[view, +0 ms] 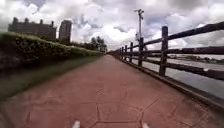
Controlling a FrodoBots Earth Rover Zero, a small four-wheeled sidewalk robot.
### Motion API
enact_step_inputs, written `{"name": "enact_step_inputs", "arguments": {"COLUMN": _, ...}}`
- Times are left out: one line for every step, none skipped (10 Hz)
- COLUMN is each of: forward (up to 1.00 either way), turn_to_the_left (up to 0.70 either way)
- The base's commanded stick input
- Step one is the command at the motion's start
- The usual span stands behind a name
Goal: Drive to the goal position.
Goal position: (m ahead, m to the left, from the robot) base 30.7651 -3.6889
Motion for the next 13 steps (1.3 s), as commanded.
{"name": "enact_step_inputs", "arguments": {"forward": 0.70, "turn_to_the_left": 0.00}}
{"name": "enact_step_inputs", "arguments": {"forward": 0.70, "turn_to_the_left": 0.00}}
{"name": "enact_step_inputs", "arguments": {"forward": 0.70, "turn_to_the_left": 0.00}}
{"name": "enact_step_inputs", "arguments": {"forward": 0.70, "turn_to_the_left": 0.00}}
{"name": "enact_step_inputs", "arguments": {"forward": 0.70, "turn_to_the_left": 0.00}}
{"name": "enact_step_inputs", "arguments": {"forward": 0.70, "turn_to_the_left": 0.00}}
{"name": "enact_step_inputs", "arguments": {"forward": 0.70, "turn_to_the_left": 0.00}}
{"name": "enact_step_inputs", "arguments": {"forward": 0.70, "turn_to_the_left": 0.15}}
{"name": "enact_step_inputs", "arguments": {"forward": 0.70, "turn_to_the_left": 0.35}}
{"name": "enact_step_inputs", "arguments": {"forward": 0.70, "turn_to_the_left": 0.28}}
{"name": "enact_step_inputs", "arguments": {"forward": 0.70, "turn_to_the_left": 0.06}}
{"name": "enact_step_inputs", "arguments": {"forward": 0.70, "turn_to_the_left": 0.00}}
{"name": "enact_step_inputs", "arguments": {"forward": 0.70, "turn_to_the_left": 0.00}}
